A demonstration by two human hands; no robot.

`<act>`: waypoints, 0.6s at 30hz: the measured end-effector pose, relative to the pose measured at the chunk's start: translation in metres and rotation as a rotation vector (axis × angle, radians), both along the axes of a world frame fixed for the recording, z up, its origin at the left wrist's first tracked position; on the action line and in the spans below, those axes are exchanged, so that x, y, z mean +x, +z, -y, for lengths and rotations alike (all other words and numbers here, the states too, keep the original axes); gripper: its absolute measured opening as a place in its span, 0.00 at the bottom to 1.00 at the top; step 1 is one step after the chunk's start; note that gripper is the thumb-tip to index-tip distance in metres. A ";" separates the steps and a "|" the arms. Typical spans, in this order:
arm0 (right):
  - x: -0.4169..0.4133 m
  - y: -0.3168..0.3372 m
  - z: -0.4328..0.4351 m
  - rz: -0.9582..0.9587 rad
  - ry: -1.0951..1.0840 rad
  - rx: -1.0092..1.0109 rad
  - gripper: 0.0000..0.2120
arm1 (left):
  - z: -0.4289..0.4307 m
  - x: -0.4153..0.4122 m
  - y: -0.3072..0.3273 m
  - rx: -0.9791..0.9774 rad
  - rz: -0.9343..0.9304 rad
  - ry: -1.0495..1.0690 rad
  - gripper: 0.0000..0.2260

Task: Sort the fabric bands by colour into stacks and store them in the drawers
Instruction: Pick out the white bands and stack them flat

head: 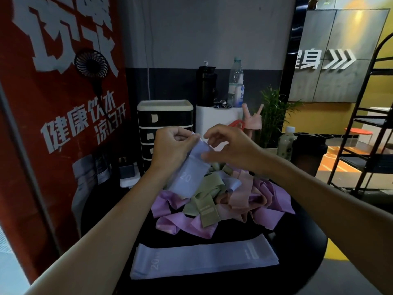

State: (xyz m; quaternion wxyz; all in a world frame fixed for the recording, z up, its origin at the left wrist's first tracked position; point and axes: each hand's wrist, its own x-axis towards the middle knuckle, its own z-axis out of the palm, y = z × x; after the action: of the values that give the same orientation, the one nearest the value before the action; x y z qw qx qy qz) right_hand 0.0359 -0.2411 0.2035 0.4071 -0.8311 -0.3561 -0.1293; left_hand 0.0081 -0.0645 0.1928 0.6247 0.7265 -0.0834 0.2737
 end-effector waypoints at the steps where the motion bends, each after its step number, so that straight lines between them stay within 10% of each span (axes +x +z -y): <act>1: -0.001 -0.001 -0.002 0.035 0.019 -0.043 0.18 | -0.001 0.000 0.000 0.000 0.006 0.006 0.04; 9: -0.001 -0.011 -0.008 0.188 -0.003 -0.075 0.04 | -0.012 0.000 -0.002 0.041 0.018 0.065 0.05; 15: 0.000 -0.008 -0.008 0.259 -0.130 -0.083 0.20 | -0.027 0.001 -0.011 0.142 -0.045 0.119 0.06; 18: 0.005 -0.005 -0.008 0.225 -0.172 -0.015 0.12 | -0.037 0.003 -0.019 0.240 -0.111 0.108 0.08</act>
State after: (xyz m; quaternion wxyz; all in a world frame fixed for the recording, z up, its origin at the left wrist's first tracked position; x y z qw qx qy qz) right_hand 0.0413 -0.2333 0.1984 0.3458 -0.8419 -0.3280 -0.2533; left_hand 0.0107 -0.0275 0.1738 0.5213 0.8135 -0.0414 0.2544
